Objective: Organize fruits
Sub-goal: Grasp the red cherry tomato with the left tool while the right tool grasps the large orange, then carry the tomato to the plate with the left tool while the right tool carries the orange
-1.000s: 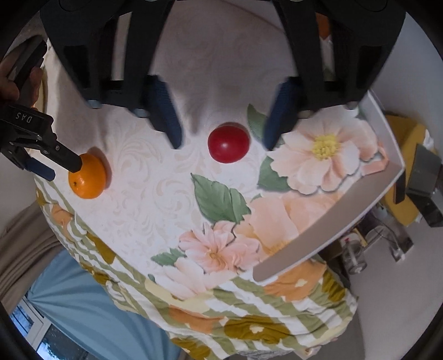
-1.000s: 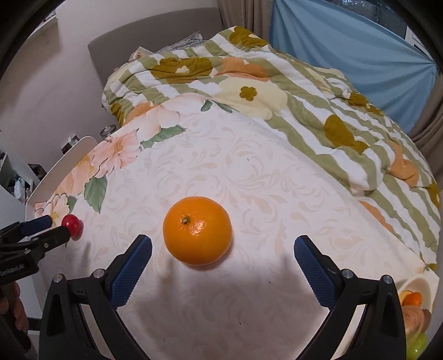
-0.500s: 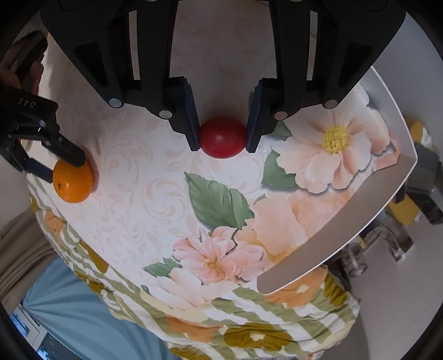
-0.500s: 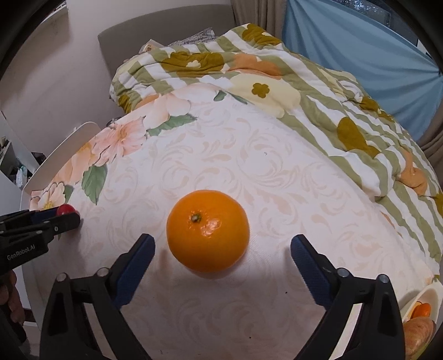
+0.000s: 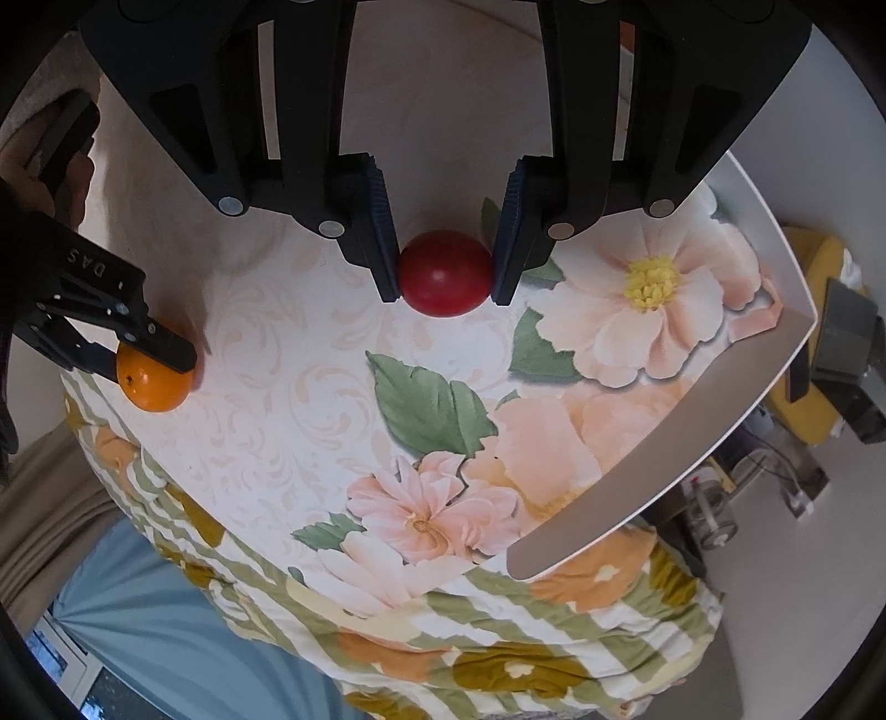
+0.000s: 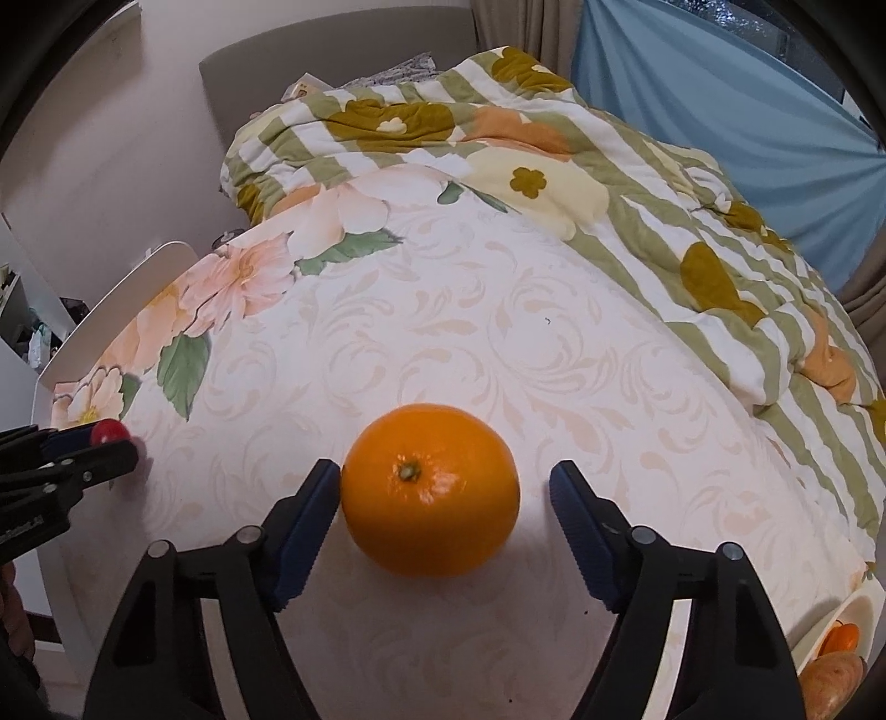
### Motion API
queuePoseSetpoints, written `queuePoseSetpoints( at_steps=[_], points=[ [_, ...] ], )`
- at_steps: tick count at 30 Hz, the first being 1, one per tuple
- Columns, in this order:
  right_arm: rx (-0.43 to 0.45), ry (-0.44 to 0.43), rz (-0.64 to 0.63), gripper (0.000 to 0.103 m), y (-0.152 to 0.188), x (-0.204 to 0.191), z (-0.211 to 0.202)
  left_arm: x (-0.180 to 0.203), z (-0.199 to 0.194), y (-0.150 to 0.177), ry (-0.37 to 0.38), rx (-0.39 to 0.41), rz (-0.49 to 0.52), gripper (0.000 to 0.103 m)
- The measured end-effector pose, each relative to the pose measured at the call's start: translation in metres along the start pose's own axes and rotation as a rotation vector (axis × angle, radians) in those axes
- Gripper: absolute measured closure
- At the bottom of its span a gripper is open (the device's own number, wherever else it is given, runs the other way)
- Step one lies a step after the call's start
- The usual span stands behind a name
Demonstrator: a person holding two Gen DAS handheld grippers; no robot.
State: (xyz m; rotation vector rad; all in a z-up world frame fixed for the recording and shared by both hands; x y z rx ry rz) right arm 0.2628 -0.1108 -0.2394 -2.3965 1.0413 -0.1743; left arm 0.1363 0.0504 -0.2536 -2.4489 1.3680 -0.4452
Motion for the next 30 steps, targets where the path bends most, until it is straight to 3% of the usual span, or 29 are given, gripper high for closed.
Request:
queuePoseSetpoints(
  at_steps=[1,4,10,21,30],
  points=[
    [0.005,-0.018,0.000,0.048,0.000,-0.001,0.000,0.000,0.000,0.000,0.000,0.000,0.000,0.063],
    [0.014,0.018,-0.041,0.048,0.000,-0.008,0.000,-0.002,-0.004,0.001,0.007,0.006,0.005,0.063],
    [0.023,-0.008,0.000,0.048,0.000,-0.010,-0.011,-0.004,-0.016,0.001,0.022,0.029,0.021,0.063],
    [0.104,0.007,0.097,0.048,0.006,-0.009,-0.073,0.012,-0.065,-0.006,0.056,0.091,0.129,0.063],
    [0.174,0.061,0.198,0.048,0.024,0.007,-0.137,0.057,-0.114,-0.022,0.109,0.160,0.277,0.063]
  ],
)
Point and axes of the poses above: each gripper's, at about its wrist camera, not at the fingertips, and z roughly the way its jaws point, x to its right, y to its underside, the point moved 3 cm from there along z, roughly the way its jaws point, and after that the axes turned 5 degrees about z, right-handed, at the moved point
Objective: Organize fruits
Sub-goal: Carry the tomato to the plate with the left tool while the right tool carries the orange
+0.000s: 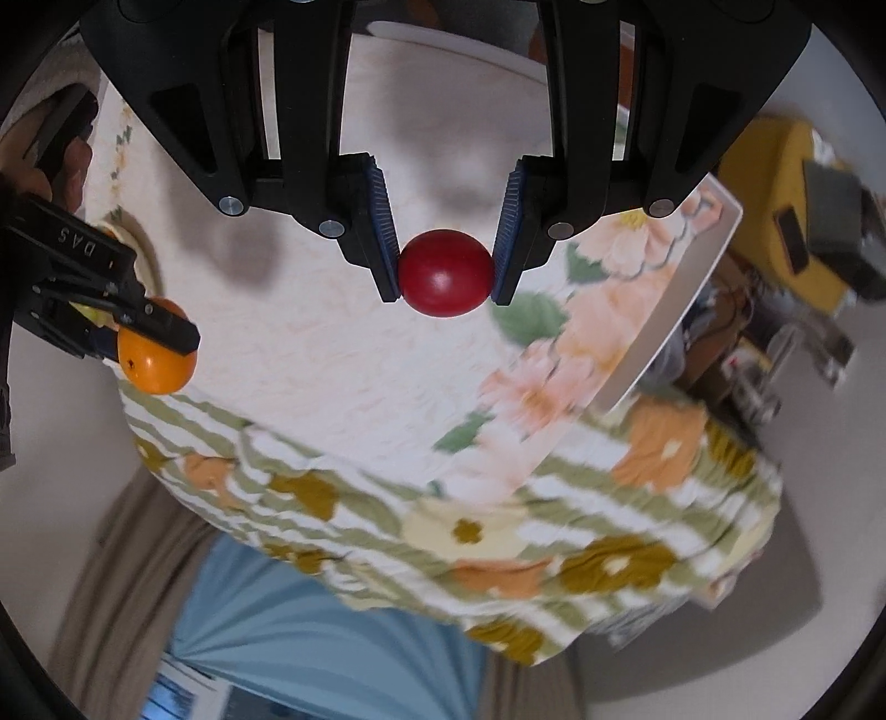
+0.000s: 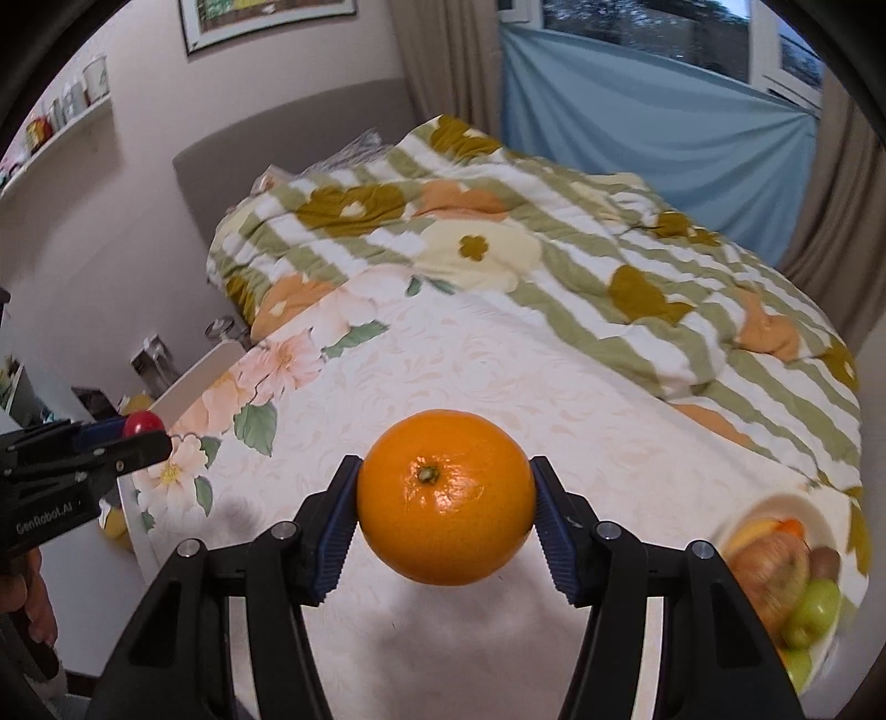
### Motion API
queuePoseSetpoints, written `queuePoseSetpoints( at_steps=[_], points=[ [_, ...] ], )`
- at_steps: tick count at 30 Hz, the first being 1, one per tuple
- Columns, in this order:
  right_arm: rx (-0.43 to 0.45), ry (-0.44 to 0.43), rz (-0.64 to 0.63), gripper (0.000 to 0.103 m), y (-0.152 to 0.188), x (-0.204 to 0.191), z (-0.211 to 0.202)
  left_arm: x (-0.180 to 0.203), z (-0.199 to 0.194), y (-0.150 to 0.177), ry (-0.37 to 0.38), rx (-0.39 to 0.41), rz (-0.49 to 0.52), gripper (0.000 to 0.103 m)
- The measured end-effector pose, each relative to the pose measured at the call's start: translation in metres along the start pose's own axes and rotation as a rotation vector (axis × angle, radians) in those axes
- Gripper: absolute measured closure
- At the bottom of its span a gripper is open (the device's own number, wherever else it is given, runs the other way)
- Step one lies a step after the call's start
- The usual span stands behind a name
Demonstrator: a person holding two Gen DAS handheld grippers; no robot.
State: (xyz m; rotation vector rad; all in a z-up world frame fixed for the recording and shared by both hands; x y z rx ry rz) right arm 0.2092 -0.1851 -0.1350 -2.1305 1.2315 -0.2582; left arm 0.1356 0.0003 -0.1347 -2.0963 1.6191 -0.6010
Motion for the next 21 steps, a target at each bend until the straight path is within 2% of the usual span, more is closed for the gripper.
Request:
queuePoseSetpoints(
  at_steps=[9,21],
  points=[
    [0.050,0.094,0.108,0.048,0.019,0.047,-0.059,0.078,-0.017,-0.030,0.116,0.052,0.148,0.063],
    [0.083,0.225,0.237,0.048,0.055,0.142,-0.118,0.215,0.001,-0.046,0.292,0.051,0.282,0.063]
  ],
)
Point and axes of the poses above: each gripper's, at about its wrist camera, not at the fingertips, and z roughly the way its jaws point, x to its right, y to its underside, the point moved 3 cm from there along z, roughly the way its jaws point, and after that the axes turned 5 degrees about z, right-handed, at the moved point
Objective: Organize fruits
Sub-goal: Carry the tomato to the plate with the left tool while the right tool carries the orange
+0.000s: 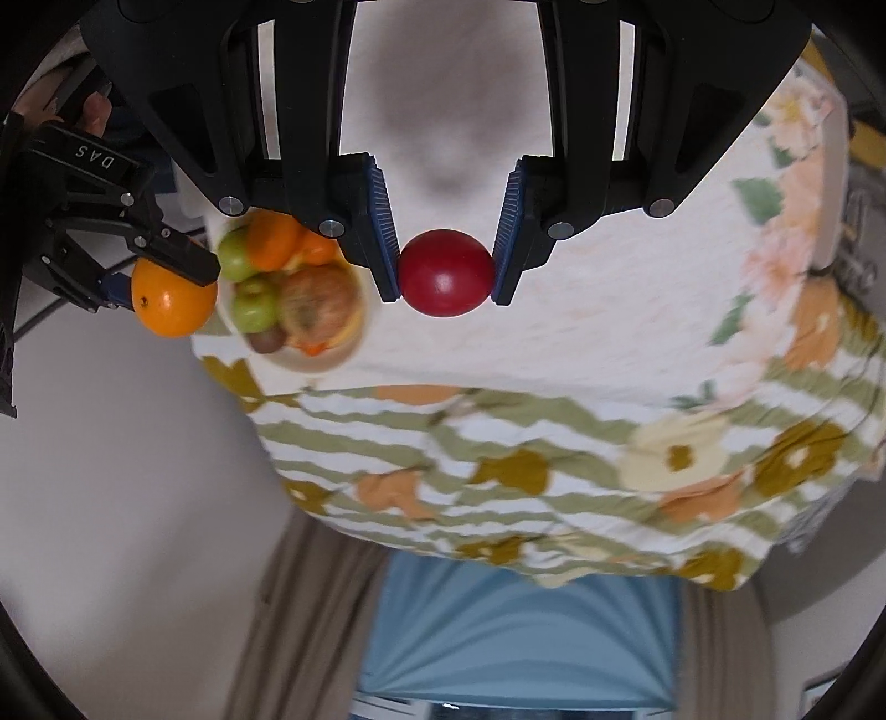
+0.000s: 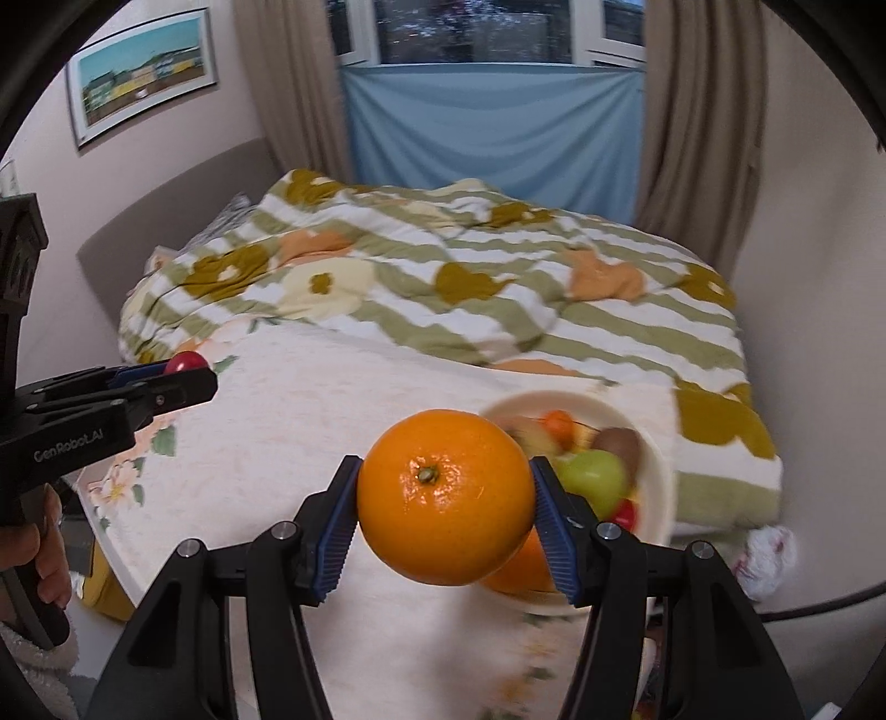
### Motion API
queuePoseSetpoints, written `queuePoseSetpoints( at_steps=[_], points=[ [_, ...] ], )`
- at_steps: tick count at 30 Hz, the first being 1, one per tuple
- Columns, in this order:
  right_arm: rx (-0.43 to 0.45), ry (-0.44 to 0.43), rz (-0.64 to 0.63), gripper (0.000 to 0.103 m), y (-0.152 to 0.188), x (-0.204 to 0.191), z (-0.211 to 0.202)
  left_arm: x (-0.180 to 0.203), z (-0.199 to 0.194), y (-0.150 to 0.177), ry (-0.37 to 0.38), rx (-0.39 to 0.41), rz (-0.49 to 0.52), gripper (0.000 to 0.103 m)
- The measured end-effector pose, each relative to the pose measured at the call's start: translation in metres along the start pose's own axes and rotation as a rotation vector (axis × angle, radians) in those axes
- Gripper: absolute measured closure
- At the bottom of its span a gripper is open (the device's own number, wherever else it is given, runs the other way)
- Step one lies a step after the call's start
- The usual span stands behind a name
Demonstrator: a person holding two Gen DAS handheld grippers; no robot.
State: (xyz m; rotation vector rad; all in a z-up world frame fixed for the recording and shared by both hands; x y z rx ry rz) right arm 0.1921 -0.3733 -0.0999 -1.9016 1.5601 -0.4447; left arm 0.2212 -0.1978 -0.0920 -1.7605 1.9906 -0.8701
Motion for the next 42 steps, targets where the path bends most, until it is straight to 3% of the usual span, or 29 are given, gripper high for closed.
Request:
queuePoseSetpoints(
  at_steps=[7,14,26,32,34,36,39,42],
  points=[
    [0.007,0.085,0.097,0.048,0.000,0.054,-0.004,0.059,0.048,-0.030,0.108,-0.043,0.124,0.063],
    [0.003,0.186,0.211,0.048,-0.001,0.096,0.006,0.091,0.103,-0.053,0.194,-0.126,0.237,0.063],
    [-0.023,0.277,0.393,0.048,0.003,0.133,0.040,0.098,0.194,-0.062,0.256,-0.279,0.341,0.063],
    [-0.038,0.299,0.432,0.048,0.009,0.135,0.046,0.102,0.211,-0.062,0.282,-0.299,0.367,0.062],
    [-0.038,0.304,0.440,0.048,0.010,0.135,0.045,0.105,0.211,-0.064,0.284,-0.291,0.383,0.048],
    [-0.036,0.310,0.446,0.048,0.011,0.135,0.043,0.106,0.207,-0.066,0.276,-0.273,0.388,0.005],
    [-0.031,0.308,0.454,0.048,0.010,0.135,0.040,0.103,0.193,-0.074,0.303,-0.220,0.361,0.001],
    [-0.027,0.298,0.454,0.048,0.009,0.136,0.038,0.099,0.186,-0.077,0.274,-0.214,0.354,0.001]
  ],
)
Point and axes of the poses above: each gripper's, at about its wrist camera, not at the fingertips, and z roughly the way its jaws point, x to its right, y to its underside, the point moved 3 cm from there along z, roughly the way its jaws point, and after that the axes turned 5 degrees about z, right-handed, at the moved point
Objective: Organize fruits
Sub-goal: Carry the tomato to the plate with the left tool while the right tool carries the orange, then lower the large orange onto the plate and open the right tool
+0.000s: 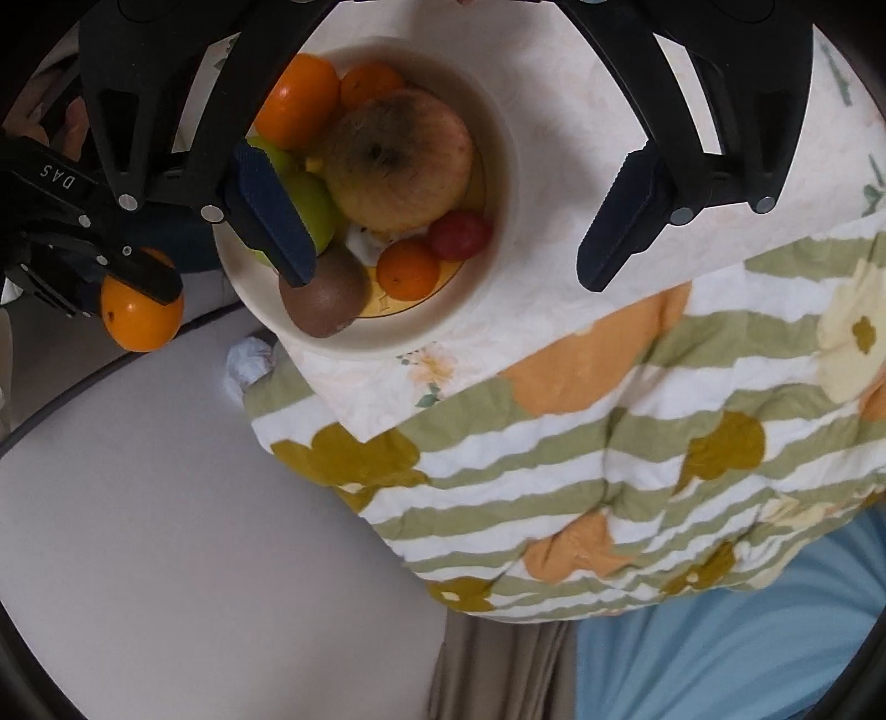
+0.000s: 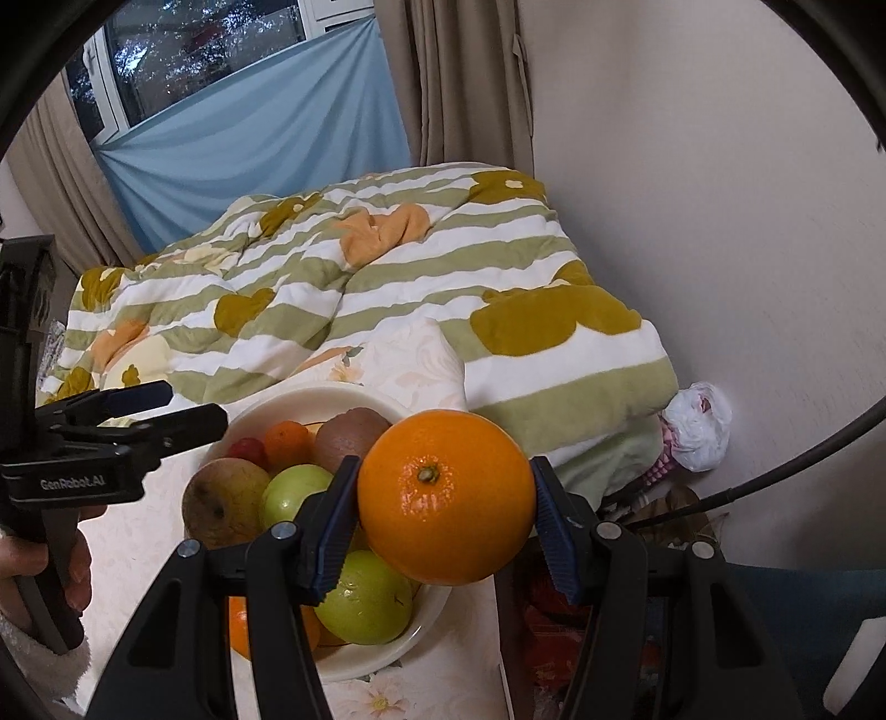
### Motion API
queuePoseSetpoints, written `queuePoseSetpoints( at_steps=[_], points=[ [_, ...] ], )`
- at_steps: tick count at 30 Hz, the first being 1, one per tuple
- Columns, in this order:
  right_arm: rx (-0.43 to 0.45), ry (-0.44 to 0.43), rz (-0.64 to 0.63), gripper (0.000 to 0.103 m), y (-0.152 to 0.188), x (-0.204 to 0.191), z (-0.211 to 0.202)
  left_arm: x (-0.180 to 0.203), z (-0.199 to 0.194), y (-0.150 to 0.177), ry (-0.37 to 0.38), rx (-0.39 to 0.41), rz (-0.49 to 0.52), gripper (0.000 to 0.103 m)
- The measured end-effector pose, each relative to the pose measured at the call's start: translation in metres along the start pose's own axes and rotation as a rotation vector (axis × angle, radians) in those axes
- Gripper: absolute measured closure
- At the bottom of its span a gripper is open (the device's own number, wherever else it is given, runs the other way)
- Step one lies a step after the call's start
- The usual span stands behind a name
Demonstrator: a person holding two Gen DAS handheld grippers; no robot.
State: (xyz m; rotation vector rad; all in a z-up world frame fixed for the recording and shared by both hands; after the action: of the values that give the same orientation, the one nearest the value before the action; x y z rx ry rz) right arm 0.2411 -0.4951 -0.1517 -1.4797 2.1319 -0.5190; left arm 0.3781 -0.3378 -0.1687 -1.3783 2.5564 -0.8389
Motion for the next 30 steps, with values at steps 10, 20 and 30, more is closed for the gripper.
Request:
queuePoseSetpoints(
  at_steps=[10,20,30],
  points=[
    [-0.027,-0.093,-0.057,0.048,-0.005,-0.005,0.013,-0.014,-0.044,0.028,-0.137,0.022,-0.078,0.001],
    [-0.046,-0.165,-0.124,0.048,-0.007,-0.008,0.041,-0.028,-0.068,0.074,-0.248,0.018,-0.209,0.001],
    [-0.091,-0.257,-0.123,0.048,-0.003,-0.003,0.062,-0.020,-0.074,0.104,-0.278,0.013,-0.314,0.001]
  ],
)
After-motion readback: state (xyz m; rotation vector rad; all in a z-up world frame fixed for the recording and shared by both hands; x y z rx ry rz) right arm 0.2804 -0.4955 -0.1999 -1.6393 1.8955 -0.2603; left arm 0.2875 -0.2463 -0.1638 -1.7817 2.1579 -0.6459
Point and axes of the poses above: each gripper's, at about its wrist camera, not at the fingertips, and z roughly the way its jaws point, x to its right, y to its underside, the point moved 3 cm from there along z, roughly the way its jaws point, and after that the axes turned 5 degrees about z, right-handed, at the moved point
